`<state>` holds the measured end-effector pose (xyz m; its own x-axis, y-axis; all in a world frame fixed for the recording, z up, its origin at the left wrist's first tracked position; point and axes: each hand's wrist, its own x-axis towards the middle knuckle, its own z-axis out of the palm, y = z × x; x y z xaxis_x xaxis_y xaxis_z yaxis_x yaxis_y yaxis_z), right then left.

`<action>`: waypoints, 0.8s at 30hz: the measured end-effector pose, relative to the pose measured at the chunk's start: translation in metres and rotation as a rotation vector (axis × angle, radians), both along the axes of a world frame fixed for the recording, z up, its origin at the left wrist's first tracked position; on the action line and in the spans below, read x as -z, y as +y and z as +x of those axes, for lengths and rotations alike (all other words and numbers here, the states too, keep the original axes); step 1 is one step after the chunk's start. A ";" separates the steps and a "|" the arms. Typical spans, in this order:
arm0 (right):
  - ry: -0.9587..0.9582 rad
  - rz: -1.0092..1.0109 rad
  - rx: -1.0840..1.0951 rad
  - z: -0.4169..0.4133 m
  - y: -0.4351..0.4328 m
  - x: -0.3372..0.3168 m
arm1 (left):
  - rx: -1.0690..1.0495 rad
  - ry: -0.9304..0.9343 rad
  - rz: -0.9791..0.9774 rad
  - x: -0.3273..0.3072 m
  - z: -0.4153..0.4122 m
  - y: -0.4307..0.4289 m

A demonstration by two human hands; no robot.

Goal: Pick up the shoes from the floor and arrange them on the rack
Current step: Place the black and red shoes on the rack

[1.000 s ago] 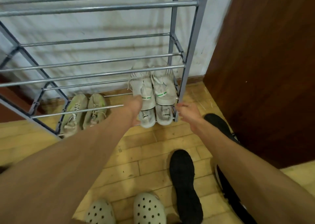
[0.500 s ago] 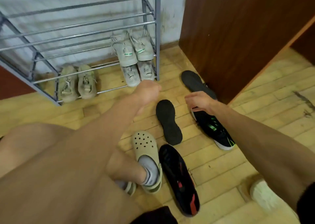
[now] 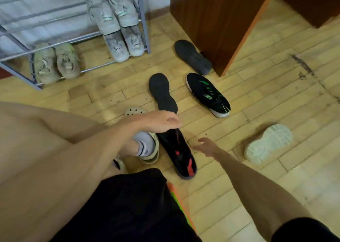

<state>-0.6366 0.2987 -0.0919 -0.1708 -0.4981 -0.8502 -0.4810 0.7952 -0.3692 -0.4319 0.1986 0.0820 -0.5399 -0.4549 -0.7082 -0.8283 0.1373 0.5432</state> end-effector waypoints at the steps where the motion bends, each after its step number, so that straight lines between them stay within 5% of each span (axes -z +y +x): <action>1: 0.006 0.022 -0.079 0.010 0.005 0.005 | 0.027 -0.020 0.000 0.003 -0.002 0.000; 4: 0.147 -0.003 -0.312 0.047 0.014 0.020 | 0.058 -0.047 -0.015 0.008 -0.010 -0.001; 14: 0.280 -0.001 -0.475 0.017 -0.019 -0.004 | -0.165 0.001 -0.199 0.003 -0.013 -0.022; 24: 0.356 0.001 -0.431 -0.060 -0.040 -0.081 | -0.181 0.031 -0.233 0.001 -0.033 -0.018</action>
<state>-0.6963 0.2590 -0.0114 -0.2285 -0.5859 -0.7775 -0.8576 0.4991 -0.1240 -0.4649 0.1808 0.0805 -0.4551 -0.6940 -0.5578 -0.8342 0.1132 0.5397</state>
